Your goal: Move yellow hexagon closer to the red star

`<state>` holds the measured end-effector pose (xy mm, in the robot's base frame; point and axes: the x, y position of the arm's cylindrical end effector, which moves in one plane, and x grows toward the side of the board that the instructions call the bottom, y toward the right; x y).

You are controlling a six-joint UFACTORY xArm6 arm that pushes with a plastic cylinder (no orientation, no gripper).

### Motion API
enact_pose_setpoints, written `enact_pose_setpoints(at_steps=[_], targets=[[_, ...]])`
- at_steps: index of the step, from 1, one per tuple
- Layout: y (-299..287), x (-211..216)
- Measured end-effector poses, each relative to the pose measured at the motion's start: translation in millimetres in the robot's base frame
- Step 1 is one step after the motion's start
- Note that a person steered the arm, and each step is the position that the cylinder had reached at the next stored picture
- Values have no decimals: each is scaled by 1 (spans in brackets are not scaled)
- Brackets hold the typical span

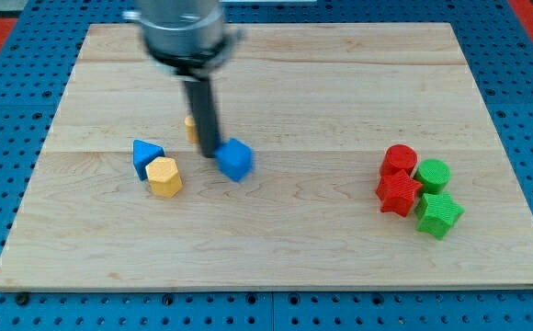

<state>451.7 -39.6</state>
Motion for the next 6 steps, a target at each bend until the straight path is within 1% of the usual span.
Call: enact_pose_setpoints(at_steps=[1, 2, 3, 4, 5, 6], targets=[[-7, 7], [-9, 24], [77, 56], [122, 57], [99, 73], [48, 114]])
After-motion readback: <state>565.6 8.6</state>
